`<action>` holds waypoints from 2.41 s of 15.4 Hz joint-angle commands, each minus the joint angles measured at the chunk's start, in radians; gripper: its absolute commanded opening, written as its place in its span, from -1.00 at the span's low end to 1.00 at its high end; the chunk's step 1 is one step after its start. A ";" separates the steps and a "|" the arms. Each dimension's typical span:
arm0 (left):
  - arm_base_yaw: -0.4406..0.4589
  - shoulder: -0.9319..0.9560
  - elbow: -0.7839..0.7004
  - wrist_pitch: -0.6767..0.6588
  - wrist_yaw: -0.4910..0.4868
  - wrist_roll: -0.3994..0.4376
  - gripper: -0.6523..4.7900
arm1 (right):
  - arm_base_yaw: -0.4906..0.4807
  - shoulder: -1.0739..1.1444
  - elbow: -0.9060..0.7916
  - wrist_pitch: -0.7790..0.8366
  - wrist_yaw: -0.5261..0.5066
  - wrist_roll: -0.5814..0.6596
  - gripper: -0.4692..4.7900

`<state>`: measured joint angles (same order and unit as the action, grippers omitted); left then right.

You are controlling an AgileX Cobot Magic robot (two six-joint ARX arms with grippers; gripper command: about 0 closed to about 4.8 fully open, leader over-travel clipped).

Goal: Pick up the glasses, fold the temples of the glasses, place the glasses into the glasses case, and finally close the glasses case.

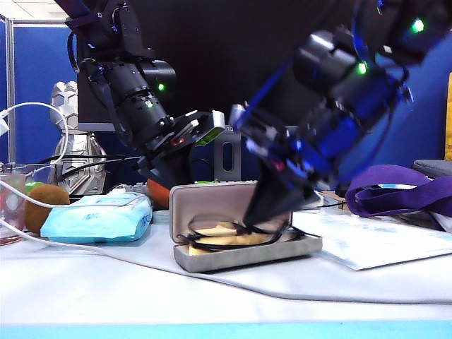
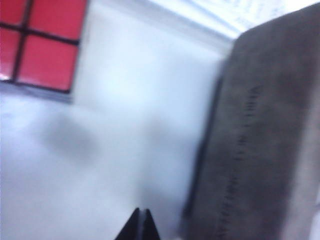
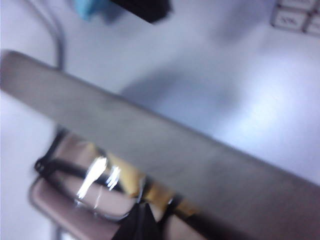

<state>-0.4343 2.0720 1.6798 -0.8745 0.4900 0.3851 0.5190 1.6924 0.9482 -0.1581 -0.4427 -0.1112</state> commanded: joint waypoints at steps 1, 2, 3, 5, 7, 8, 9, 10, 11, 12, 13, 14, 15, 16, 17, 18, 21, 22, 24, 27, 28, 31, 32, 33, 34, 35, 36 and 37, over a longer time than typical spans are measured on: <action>-0.001 -0.005 0.003 0.018 0.030 0.004 -0.78 | 0.000 0.029 -0.029 0.092 0.014 0.018 -0.84; -0.001 -0.005 0.003 0.020 0.030 0.004 -0.78 | 0.000 0.029 -0.029 0.071 0.014 0.018 -0.84; -0.001 -0.005 0.002 0.021 0.030 0.004 -0.78 | 0.001 0.026 -0.029 0.051 0.009 0.018 -0.84; -0.001 -0.005 0.003 0.029 0.030 0.004 -0.78 | 0.001 0.006 -0.027 0.047 -0.004 0.041 -0.84; -0.001 -0.005 0.003 0.043 0.030 0.003 -0.78 | 0.001 -0.005 -0.027 0.040 -0.003 0.089 -0.84; -0.001 -0.005 0.002 0.048 0.030 0.003 -0.78 | 0.001 -0.005 -0.027 0.041 -0.002 0.089 -0.84; -0.001 -0.005 0.002 0.048 0.030 0.003 -0.78 | 0.003 -0.005 -0.026 0.046 -0.002 0.089 -0.84; -0.001 -0.005 0.002 0.048 0.030 0.003 -0.78 | 0.005 -0.010 -0.026 0.051 -0.001 0.090 -0.84; -0.001 -0.005 0.003 0.049 0.030 0.003 -0.78 | 0.005 -0.021 -0.026 0.051 0.003 0.091 -0.84; -0.001 -0.005 0.002 0.050 0.030 0.003 -0.78 | 0.005 -0.027 -0.026 0.054 0.023 0.090 -0.84; -0.001 -0.005 0.002 0.051 0.030 0.003 -0.78 | 0.005 -0.027 -0.026 0.069 0.058 0.089 -0.84; -0.001 -0.005 0.002 0.051 0.030 0.000 -0.78 | 0.005 -0.027 -0.026 0.082 0.084 0.089 -0.84; -0.001 -0.005 0.002 0.050 0.030 0.000 -0.78 | 0.005 -0.028 -0.026 0.084 0.085 0.089 -0.84; -0.001 -0.005 0.003 0.050 0.030 0.000 -0.78 | 0.005 -0.030 -0.026 0.084 0.085 0.089 -0.84; -0.001 -0.005 0.002 0.050 0.030 0.000 -0.78 | 0.005 -0.036 -0.026 0.083 0.088 0.089 -0.84; -0.001 -0.005 0.003 0.051 0.030 0.000 -0.78 | 0.005 -0.051 -0.026 0.089 0.089 0.089 -0.84; -0.001 -0.005 0.002 0.054 0.030 0.000 -0.78 | 0.005 -0.109 -0.026 0.065 0.133 0.074 -0.84; -0.001 -0.005 0.002 0.056 0.030 0.000 -0.78 | 0.005 -0.113 -0.026 0.065 0.134 0.073 -0.84; -0.001 -0.005 0.003 0.058 0.030 0.000 -0.78 | 0.005 -0.103 -0.026 0.046 0.134 0.073 -0.84; -0.001 -0.005 0.003 0.057 0.031 0.000 -0.78 | 0.005 -0.083 -0.026 0.035 0.158 0.047 -0.84; -0.001 -0.005 0.003 0.057 0.031 -0.001 -0.78 | 0.005 -0.075 -0.026 0.042 0.153 0.047 -0.84; -0.001 -0.005 0.002 0.056 0.031 -0.001 -0.78 | 0.005 -0.047 -0.026 0.086 0.152 0.047 -0.84; -0.002 -0.005 0.003 0.056 0.031 -0.001 -0.78 | 0.005 -0.046 -0.026 0.092 0.153 0.047 -0.84; -0.002 -0.005 0.003 0.057 0.031 -0.001 -0.78 | 0.005 -0.046 -0.026 0.101 0.152 0.047 -0.84; -0.002 -0.005 0.003 0.057 0.031 -0.001 -0.78 | 0.005 -0.046 -0.026 0.112 0.151 0.047 -0.84; -0.002 -0.005 0.003 0.057 0.031 -0.001 -0.78 | 0.005 -0.046 -0.026 0.118 0.151 0.047 -0.84; -0.002 -0.005 0.003 0.057 0.032 -0.002 -0.78 | 0.005 -0.045 -0.026 0.117 0.151 0.047 -0.84; -0.002 -0.005 0.003 0.057 0.035 -0.003 -0.78 | 0.005 -0.045 -0.026 0.119 0.151 0.047 -0.84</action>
<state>-0.4351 2.0720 1.6802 -0.8257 0.5125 0.3843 0.5228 1.6508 0.9188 -0.0574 -0.2878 -0.0608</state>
